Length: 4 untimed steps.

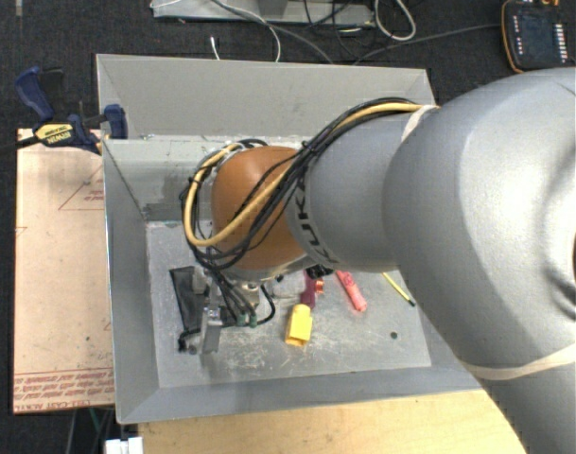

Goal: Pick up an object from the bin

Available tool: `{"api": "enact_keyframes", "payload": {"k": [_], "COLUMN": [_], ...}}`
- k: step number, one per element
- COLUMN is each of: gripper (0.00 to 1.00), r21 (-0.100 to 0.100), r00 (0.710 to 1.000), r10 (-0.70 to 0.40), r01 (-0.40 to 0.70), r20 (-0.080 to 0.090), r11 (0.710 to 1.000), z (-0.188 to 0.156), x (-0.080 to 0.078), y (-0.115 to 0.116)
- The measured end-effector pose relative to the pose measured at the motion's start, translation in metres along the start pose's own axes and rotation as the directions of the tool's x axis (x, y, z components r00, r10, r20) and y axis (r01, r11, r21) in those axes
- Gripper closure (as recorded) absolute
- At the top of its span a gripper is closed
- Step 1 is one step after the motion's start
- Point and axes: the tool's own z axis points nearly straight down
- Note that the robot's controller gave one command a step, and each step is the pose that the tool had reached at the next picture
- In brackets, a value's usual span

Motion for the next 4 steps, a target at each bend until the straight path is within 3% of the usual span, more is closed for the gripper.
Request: {"api": "enact_keyframes", "payload": {"k": [1,2,3,4], "gripper": [0.00,0.00,0.00,1.00], "r21": [-0.007,0.000,-0.009,-0.003], "r00": [0.998,0.824,0.995,0.780], "r10": [-0.055,-0.566,0.097,-0.626], "r01": [0.055,0.566,-0.097,0.626], "r20": [0.020,-0.008,0.014,0.007], "r11": [0.998,0.824,0.995,0.780], "z": [-0.081,-0.015,0.010,0.010], "x": [0.016,0.018,0.004,-0.011], "y": [0.029,-0.001,-0.012,-0.011]}}
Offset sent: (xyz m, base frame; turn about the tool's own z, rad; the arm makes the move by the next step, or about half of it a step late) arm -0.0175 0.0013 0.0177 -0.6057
